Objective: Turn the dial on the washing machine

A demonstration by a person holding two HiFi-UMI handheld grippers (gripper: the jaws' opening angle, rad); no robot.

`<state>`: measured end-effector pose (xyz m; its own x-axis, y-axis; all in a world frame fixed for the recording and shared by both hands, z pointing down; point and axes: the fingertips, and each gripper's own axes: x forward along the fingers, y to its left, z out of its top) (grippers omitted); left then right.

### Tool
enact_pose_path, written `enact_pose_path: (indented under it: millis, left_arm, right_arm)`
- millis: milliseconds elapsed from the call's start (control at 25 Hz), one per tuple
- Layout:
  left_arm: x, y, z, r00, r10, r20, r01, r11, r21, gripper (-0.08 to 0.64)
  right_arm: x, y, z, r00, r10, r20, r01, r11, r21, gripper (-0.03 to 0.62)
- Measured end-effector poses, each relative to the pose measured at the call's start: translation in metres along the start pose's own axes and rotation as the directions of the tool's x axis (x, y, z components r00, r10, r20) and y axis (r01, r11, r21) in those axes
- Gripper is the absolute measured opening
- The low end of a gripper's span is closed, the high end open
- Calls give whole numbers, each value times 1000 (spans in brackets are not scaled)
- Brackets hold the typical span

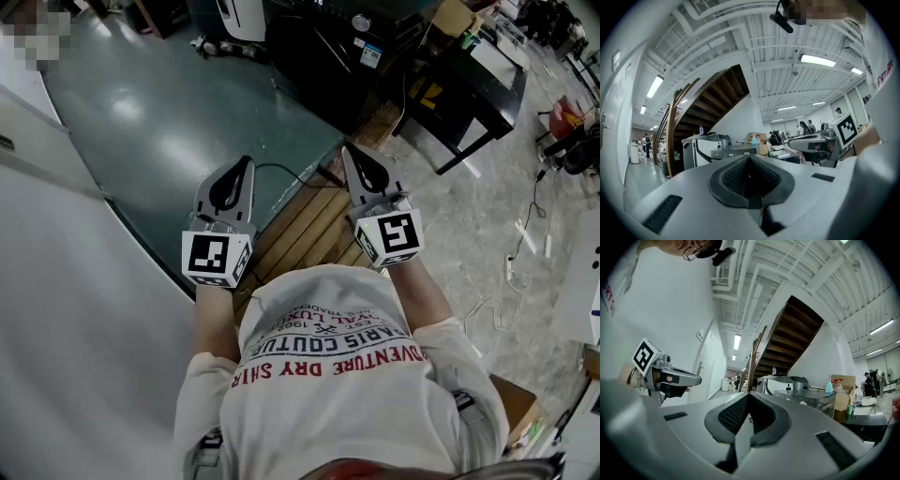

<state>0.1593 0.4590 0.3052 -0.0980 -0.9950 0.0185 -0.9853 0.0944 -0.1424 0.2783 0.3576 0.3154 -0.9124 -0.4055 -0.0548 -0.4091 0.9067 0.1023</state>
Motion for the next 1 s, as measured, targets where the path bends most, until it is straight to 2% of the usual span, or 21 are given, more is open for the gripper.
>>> enact_pose_path:
  millis: [440,640,760,800,880,920,1000]
  left_arm:
    - [-18,18,1,1000,15,12,-14,1000,-17,17]
    - [-32,24,-1,1000,1,10,0,1000,-27,17]
    - [-45,27,-6,1000,-12,7,12,1000,-28,17]
    - [-49,28,-9,1000,-17,4,17,999,-33,17]
    - [-56,30,-15,1000,-20,-1,19,999,-50,17]
    - [-58,33,-18,1000,-17,-4,16,998,-58,17]
    - [-58,40,-25,1000,-9,-11,8,998,-69,17]
  right_arm:
    - [2,19,4,1000,-2,-1,2,1000,11,28]
    - [0,31,9,999,-35,4,35,999,27,28]
    - [-4,43,12,998,-52,31,52,999,5,31]
    - [-6,46,11,998,-61,28,62,998,-4,53]
    - [-8,51,7,996,-84,8,84,996,-4,233]
    - [-7,51,5,995,-98,0,98,995,1,259]
    - [-4,47,3,992,-127,0,127,992,5,268]
